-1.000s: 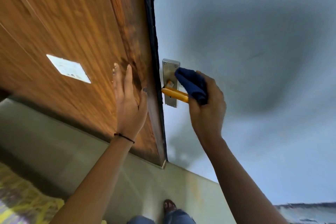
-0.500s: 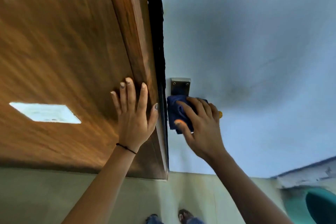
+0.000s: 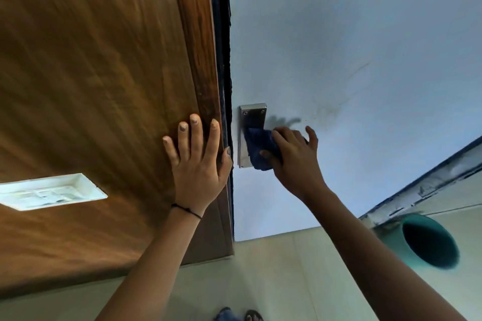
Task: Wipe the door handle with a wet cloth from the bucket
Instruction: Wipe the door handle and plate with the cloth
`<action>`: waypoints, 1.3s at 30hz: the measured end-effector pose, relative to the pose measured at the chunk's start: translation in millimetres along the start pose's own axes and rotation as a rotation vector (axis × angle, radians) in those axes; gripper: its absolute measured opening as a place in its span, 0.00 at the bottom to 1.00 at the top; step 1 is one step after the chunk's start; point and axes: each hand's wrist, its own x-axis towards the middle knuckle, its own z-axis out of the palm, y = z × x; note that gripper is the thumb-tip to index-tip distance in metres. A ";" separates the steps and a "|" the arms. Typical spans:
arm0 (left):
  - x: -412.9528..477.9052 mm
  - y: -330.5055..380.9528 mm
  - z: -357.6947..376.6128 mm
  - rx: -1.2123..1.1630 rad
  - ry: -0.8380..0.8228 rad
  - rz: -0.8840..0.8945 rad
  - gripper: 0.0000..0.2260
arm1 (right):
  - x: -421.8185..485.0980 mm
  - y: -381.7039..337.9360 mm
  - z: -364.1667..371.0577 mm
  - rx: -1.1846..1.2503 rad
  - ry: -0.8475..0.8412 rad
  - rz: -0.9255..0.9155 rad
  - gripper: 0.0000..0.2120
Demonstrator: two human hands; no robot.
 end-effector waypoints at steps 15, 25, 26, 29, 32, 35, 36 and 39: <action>0.0 -1.7 2.9 0.033 0.024 0.010 0.31 | 16.2 -5.2 -11.6 -0.021 -0.162 -0.085 0.15; 0.0 -1.2 3.7 0.034 0.022 0.010 0.31 | 15.4 26.7 -27.0 0.103 -0.242 -0.147 0.25; -0.8 -1.1 3.8 0.035 0.021 0.010 0.32 | 17.1 26.5 -26.9 0.123 -0.258 -0.137 0.25; -0.9 -1.5 4.2 0.036 0.025 0.011 0.31 | 19.0 7.2 -18.0 0.117 -0.252 -0.185 0.26; 0.6 -1.5 3.9 0.041 0.031 0.011 0.32 | 13.0 -4.2 -8.4 0.045 -0.188 -0.237 0.26; -0.1 -1.6 4.3 0.029 0.031 0.009 0.32 | 14.6 13.8 -15.8 0.043 -0.217 -0.186 0.24; -0.6 -2.0 5.0 0.029 0.030 0.007 0.32 | 15.7 23.1 -20.3 0.042 -0.248 -0.144 0.22; -0.8 -2.1 5.6 0.044 0.023 0.005 0.33 | 18.1 46.9 -33.2 0.045 -0.313 -0.042 0.17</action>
